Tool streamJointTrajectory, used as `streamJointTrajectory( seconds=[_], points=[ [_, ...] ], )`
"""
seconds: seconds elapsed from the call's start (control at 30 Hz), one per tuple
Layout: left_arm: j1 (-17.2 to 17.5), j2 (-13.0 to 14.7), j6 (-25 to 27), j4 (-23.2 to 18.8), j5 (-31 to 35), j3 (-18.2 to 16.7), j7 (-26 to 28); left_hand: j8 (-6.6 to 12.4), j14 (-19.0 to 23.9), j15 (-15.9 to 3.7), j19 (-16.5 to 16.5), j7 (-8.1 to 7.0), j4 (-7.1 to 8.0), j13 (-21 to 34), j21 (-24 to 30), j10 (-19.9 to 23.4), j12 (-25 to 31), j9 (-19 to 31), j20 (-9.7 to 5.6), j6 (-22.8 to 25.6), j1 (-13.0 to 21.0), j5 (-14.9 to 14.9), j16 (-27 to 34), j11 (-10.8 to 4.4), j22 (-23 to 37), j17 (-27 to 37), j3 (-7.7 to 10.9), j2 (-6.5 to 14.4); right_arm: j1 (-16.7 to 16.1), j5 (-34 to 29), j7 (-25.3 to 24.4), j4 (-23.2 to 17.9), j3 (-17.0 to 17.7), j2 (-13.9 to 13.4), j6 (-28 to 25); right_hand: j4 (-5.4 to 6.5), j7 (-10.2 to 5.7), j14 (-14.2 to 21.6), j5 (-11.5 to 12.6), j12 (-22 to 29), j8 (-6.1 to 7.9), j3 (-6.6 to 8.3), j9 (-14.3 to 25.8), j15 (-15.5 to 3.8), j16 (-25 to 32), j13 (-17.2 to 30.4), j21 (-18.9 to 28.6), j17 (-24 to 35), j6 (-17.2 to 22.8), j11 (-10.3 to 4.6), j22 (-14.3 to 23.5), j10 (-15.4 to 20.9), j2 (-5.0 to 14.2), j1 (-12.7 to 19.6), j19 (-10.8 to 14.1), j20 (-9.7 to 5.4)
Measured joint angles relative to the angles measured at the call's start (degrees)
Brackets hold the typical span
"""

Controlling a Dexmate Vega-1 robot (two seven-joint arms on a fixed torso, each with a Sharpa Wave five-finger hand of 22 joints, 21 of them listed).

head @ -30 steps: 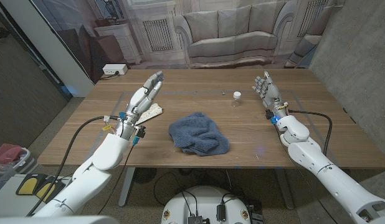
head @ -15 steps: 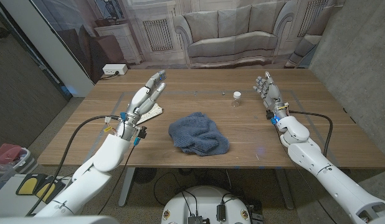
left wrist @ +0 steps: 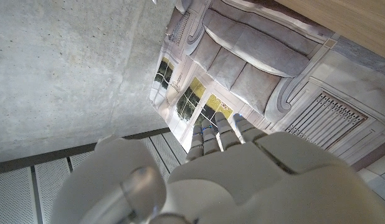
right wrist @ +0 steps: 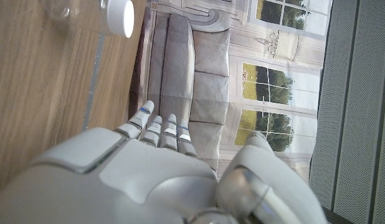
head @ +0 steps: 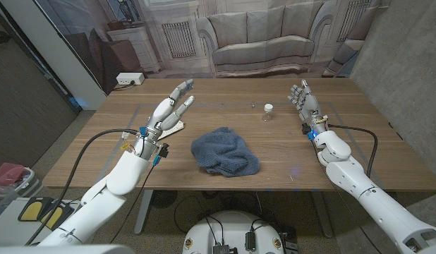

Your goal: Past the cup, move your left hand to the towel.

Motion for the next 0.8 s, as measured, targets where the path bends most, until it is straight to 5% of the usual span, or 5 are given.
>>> streamJointTrajectory(
  seconds=[0.8],
  points=[
    [0.0,0.7,5.9,-4.1,8.4,1.3,2.0,-0.34,0.5,0.1,0.0,-0.51,-0.17,0.0,0.0,0.4,0.0,0.0,0.0,0.5,0.2,0.0,0.0,-0.42,0.0,0.0,-0.17,0.2,0.8,0.1,0.0,0.6,0.2,0.0,-0.2,0.0,0.21,0.0,0.0,0.0,0.0,0.0,0.0,0.0,0.0,0.0,-0.6,0.0,0.2,0.0,0.0,0.0,0.21,-0.2,0.2,-0.2]
  ],
)
